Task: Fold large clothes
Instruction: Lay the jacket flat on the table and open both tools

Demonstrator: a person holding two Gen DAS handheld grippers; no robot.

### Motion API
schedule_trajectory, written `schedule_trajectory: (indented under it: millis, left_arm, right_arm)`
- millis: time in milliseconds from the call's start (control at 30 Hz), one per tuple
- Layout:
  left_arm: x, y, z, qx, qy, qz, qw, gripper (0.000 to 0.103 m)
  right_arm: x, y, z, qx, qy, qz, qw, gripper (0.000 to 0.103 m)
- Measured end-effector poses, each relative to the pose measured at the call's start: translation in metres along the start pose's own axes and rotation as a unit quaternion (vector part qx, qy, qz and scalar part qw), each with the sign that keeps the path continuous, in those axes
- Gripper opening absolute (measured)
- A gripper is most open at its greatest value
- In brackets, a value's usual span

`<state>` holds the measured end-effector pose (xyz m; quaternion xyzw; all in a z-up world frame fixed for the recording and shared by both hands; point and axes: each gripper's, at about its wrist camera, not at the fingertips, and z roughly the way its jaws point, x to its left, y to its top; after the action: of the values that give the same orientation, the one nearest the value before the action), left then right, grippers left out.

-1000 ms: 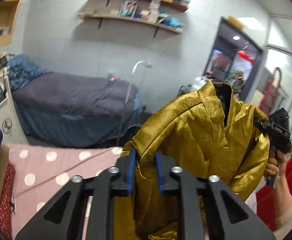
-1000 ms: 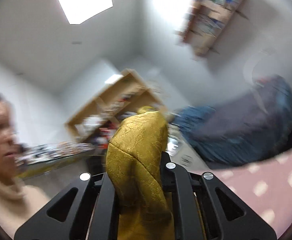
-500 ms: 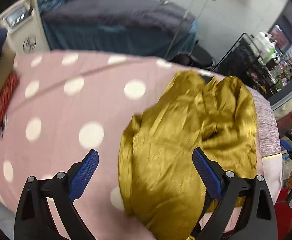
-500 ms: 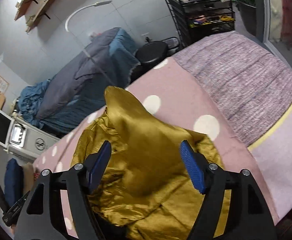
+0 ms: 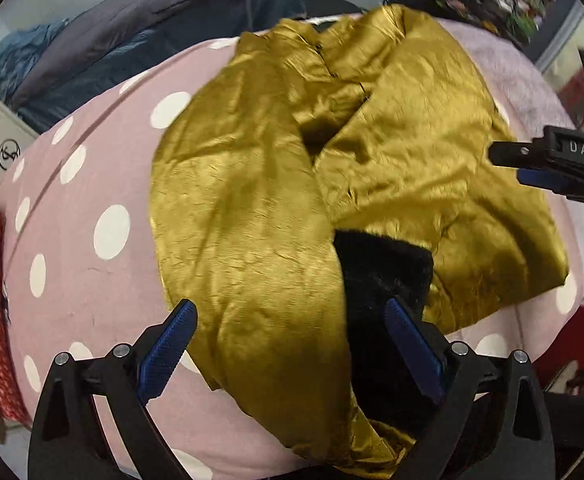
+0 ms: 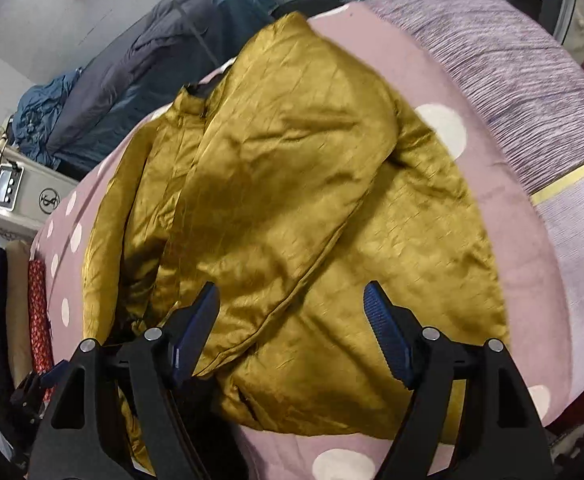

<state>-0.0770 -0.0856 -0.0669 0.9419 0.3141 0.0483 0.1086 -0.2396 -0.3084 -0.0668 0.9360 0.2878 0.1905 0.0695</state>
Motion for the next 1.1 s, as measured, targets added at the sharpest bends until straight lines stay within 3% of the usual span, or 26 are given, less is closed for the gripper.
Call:
schedule_trajectory:
  millis: [167, 333, 400, 433, 500, 667, 900, 1100]
  left_arm:
    - [-0.002, -0.008, 0.016, 0.033, 0.033, 0.024, 0.9986, 0.093]
    - [0.003, -0.025, 0.027, 0.054, 0.045, 0.038, 0.9968, 0.087]
    - [0.006, -0.029, 0.03, 0.064, 0.039, 0.038, 0.9965, 0.065]
    - [0.007, -0.03, 0.033, 0.071, 0.039, 0.037, 0.9961, 0.061]
    - [0.012, -0.031, 0.036, 0.076, 0.04, 0.031, 0.9959, 0.043]
    - [0.033, -0.028, 0.027, 0.06, 0.039, 0.015, 0.9973, 0.02]
    - [0.098, -0.005, -0.013, 0.013, 0.078, -0.021, 0.9967, 0.016]
    - [0.192, 0.035, -0.037, -0.021, 0.149, -0.077, 0.9856, 0.014]
  right_arm:
    - [0.02, -0.024, 0.028, 0.045, 0.025, -0.005, 0.999, 0.074]
    - [0.015, -0.04, 0.039, 0.051, -0.009, -0.022, 0.998, 0.074]
    - [0.01, -0.043, 0.042, 0.053, -0.017, -0.02, 0.998, 0.074]
    - [0.007, -0.046, 0.043, 0.056, -0.02, -0.017, 0.998, 0.074]
    - [0.002, -0.048, 0.045, 0.063, -0.019, -0.005, 0.998, 0.074]
    - [0.001, -0.048, 0.042, 0.057, -0.015, 0.0, 0.998, 0.074]
    - [0.0, -0.047, 0.04, 0.056, -0.016, -0.005, 0.998, 0.074]
    - [0.002, -0.044, 0.039, 0.051, -0.016, -0.009, 0.999, 0.074]
